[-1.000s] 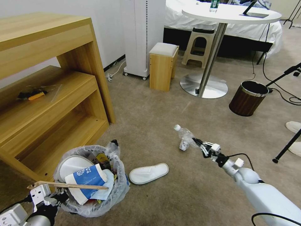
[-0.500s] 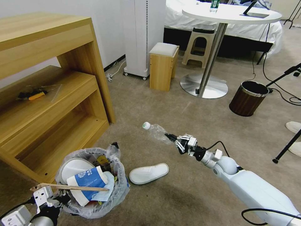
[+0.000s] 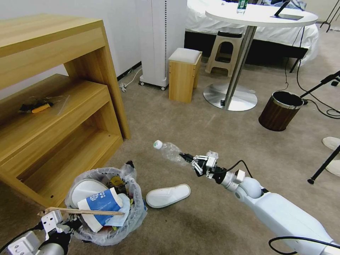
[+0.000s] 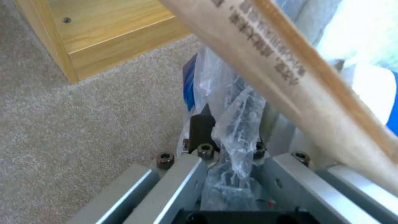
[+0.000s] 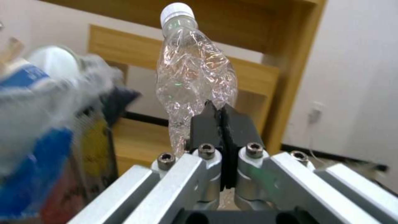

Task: Pick up the trash bin and place the garbage on the floor into it.

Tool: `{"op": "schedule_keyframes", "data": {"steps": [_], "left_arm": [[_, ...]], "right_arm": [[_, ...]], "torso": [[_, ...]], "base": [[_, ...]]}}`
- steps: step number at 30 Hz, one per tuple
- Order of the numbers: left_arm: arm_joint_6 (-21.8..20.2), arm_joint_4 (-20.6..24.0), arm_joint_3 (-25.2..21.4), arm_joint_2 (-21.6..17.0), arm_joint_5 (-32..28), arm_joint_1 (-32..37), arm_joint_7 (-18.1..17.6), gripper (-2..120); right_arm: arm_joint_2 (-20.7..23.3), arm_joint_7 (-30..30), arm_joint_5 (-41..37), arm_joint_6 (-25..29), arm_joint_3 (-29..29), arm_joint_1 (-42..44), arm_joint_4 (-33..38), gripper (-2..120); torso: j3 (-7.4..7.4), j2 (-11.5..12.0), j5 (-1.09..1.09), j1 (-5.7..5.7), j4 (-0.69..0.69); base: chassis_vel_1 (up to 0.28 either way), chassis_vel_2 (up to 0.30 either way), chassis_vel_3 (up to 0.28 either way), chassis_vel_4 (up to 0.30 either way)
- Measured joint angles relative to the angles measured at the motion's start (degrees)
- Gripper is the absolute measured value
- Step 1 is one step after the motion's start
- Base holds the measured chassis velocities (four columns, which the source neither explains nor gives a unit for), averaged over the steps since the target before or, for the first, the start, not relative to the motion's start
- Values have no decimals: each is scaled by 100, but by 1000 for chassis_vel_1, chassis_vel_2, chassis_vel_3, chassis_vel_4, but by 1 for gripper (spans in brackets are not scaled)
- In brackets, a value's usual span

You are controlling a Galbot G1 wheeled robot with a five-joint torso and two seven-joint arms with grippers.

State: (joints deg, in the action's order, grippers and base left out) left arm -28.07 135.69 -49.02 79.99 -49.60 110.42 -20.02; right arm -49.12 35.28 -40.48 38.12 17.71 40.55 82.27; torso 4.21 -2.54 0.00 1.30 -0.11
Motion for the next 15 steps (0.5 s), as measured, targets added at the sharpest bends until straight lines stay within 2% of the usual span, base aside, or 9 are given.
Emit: {"op": "schedule_keyframes", "data": {"steps": [7,15], "left_arm": [[6,-38,-1,6,10,-19,17,0],[11,-99,-8,50,37,-73,44,0]], "right_arm": [[98,-32,-127,-10,679,-494,355,0],[6,-154,-224,-42,1413,-990,568,0]], "torso": [[0,0,-1,0,1],[0,0,0,0,0]], "base": [[0,0,0,0],[0,0,0,0]]}}
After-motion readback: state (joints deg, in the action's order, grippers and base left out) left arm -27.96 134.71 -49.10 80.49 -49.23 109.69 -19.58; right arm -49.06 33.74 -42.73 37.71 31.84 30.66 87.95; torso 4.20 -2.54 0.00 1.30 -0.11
